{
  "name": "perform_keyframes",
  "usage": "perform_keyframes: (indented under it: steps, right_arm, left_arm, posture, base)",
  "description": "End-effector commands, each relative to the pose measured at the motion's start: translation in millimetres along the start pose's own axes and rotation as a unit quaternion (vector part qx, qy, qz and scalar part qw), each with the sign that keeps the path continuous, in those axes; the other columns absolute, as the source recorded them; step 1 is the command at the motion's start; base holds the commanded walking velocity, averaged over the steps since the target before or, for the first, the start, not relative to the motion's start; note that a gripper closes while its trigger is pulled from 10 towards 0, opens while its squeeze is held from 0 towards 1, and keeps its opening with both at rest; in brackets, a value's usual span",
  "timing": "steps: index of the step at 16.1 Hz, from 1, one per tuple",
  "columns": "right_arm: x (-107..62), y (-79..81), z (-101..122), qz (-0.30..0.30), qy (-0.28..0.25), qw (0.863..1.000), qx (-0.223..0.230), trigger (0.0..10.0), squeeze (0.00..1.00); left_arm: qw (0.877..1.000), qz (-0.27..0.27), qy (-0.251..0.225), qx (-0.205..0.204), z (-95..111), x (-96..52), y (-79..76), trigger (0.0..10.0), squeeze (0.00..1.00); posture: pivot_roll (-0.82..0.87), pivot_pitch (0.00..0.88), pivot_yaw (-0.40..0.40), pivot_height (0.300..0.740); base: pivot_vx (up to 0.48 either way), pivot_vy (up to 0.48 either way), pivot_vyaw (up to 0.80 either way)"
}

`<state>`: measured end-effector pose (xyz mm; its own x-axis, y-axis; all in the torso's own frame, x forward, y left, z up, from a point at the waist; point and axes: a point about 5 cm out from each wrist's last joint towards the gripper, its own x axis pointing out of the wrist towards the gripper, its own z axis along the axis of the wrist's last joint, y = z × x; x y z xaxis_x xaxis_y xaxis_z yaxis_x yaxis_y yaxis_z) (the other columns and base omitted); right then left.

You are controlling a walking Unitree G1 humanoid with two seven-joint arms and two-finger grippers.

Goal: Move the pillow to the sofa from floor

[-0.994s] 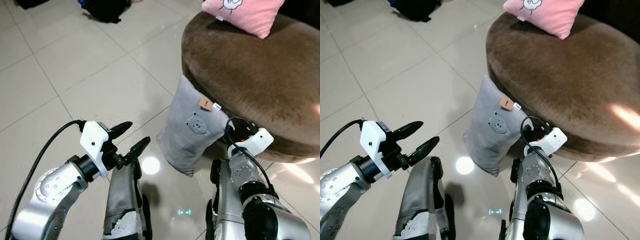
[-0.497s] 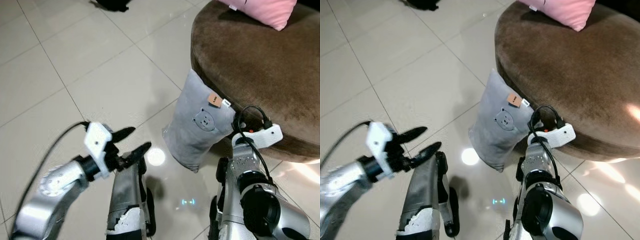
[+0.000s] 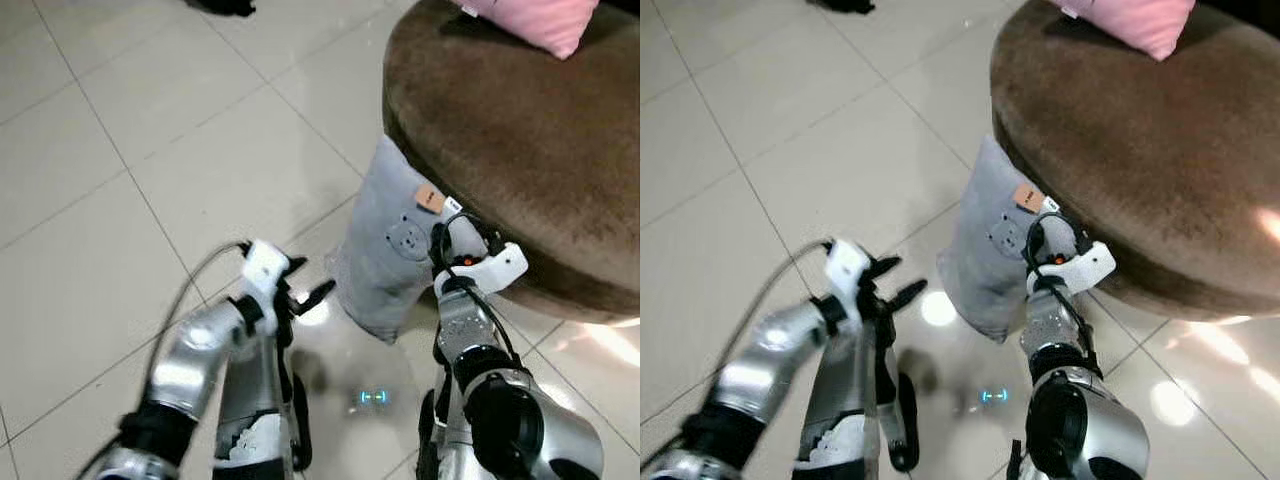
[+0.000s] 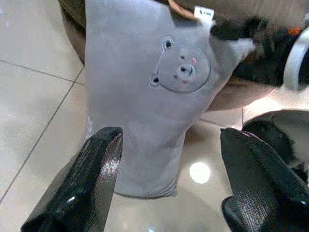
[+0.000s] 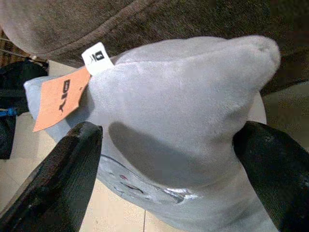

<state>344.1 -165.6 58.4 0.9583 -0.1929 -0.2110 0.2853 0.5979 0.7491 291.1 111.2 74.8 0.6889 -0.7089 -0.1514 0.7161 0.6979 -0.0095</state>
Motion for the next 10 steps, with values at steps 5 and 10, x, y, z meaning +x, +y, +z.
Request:
perform_keyframes:
  steps: [5, 10]
  right_arm:
    - [-4.7, -5.7, -5.6, -0.008, -0.009, 1.0, 0.015, 0.0, 0.0]
    - [-4.3, -1.6, -7.2, 0.001, -0.008, 1.0, 0.01, 0.0, 0.0]
  left_arm:
    - [1.0, -0.01, -0.002, 0.015, -26.0, 19.5, -43.2, 10.0, 0.0]
    - [0.988, 0.146, -0.054, 0.008, 5.9, 63.8, -25.6, 10.0, 0.0]
  posture:
    - [0.31, 0.31, 0.166, 0.51]
    - [0.29, 0.292, 0.15, 0.51]
  base:
    - [0.0, 0.0, 0.0]
    - [0.0, 0.0, 0.0]
